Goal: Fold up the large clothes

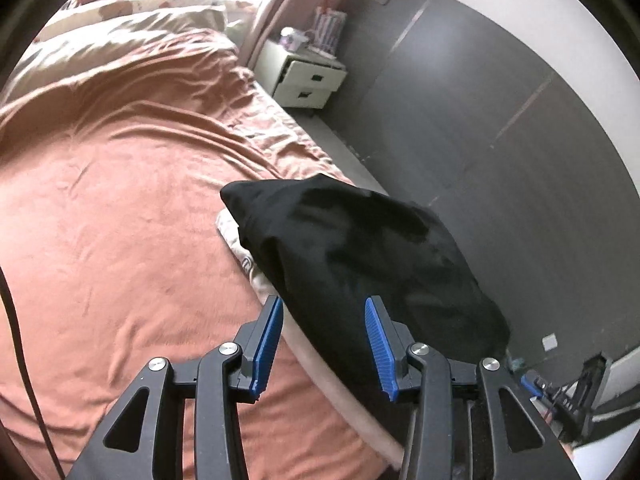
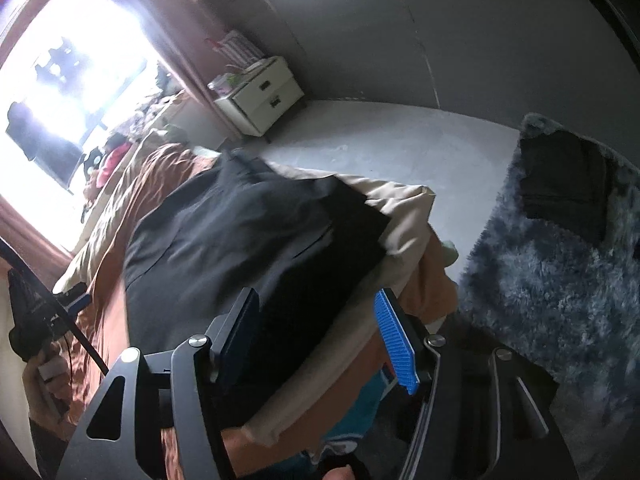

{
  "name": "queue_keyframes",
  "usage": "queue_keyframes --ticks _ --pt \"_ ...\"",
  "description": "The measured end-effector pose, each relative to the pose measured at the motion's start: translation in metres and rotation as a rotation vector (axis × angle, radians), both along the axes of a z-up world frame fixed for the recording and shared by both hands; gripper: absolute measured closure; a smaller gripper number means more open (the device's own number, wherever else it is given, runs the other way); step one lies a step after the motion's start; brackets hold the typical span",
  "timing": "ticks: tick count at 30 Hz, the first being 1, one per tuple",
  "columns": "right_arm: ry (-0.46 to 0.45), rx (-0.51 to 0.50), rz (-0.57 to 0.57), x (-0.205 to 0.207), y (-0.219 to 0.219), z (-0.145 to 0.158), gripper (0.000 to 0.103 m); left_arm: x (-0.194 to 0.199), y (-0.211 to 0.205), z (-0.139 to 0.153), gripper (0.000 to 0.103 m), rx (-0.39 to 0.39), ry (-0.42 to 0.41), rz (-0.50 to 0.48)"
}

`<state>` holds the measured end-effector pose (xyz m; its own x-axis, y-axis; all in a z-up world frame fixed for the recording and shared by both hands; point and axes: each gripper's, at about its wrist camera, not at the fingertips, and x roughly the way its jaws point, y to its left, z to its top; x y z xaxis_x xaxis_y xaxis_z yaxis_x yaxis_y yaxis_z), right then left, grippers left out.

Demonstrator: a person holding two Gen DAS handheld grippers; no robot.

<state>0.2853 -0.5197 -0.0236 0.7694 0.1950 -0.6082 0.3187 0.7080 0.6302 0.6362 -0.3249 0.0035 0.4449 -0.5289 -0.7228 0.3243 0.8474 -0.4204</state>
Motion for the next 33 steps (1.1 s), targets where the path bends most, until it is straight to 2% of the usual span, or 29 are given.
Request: queue_keyframes --ticks 1,3,5,8,9,10,14,19,24,28,33 --pt "-0.006 -0.013 0.005 -0.004 0.007 0.003 0.044 -0.008 0.003 0.005 0.056 0.003 -0.013 -0.007" --pt "-0.024 -0.031 0.014 -0.009 0.021 0.005 0.040 -0.026 0.010 0.016 0.040 -0.001 -0.037 -0.017" --pt "-0.033 -0.054 0.011 -0.020 0.030 0.008 0.017 -0.045 0.019 0.028 0.018 -0.012 -0.077 -0.022" --pt "-0.032 -0.128 -0.009 -0.036 0.059 0.013 0.009 -0.077 0.030 0.047 0.002 -0.004 -0.158 -0.034" --pt "-0.044 -0.138 -0.007 -0.041 0.065 0.016 0.007 -0.088 0.033 0.052 0.000 0.003 -0.179 -0.040" --pt "-0.053 -0.141 -0.008 -0.047 0.069 0.018 0.000 -0.098 0.037 0.058 0.000 0.015 -0.195 -0.047" --pt "-0.095 -0.182 -0.012 -0.072 0.087 0.029 0.000 -0.134 0.051 0.076 0.000 0.038 -0.268 -0.072" --pt "-0.142 -0.217 -0.018 -0.096 0.115 0.026 0.000 -0.179 0.078 0.099 0.000 0.015 -0.362 -0.090" --pt "-0.209 -0.272 -0.040 -0.126 0.138 0.021 0.000 -0.223 0.100 0.112 0.000 0.032 -0.464 -0.081" --pt "-0.207 -0.266 -0.040 -0.147 0.152 0.018 0.000 -0.253 0.118 0.113 0.000 0.031 -0.448 -0.097" --pt "-0.198 -0.294 -0.027 -0.174 0.173 0.025 0.000 -0.294 0.144 0.113 0.000 0.046 -0.467 -0.072"
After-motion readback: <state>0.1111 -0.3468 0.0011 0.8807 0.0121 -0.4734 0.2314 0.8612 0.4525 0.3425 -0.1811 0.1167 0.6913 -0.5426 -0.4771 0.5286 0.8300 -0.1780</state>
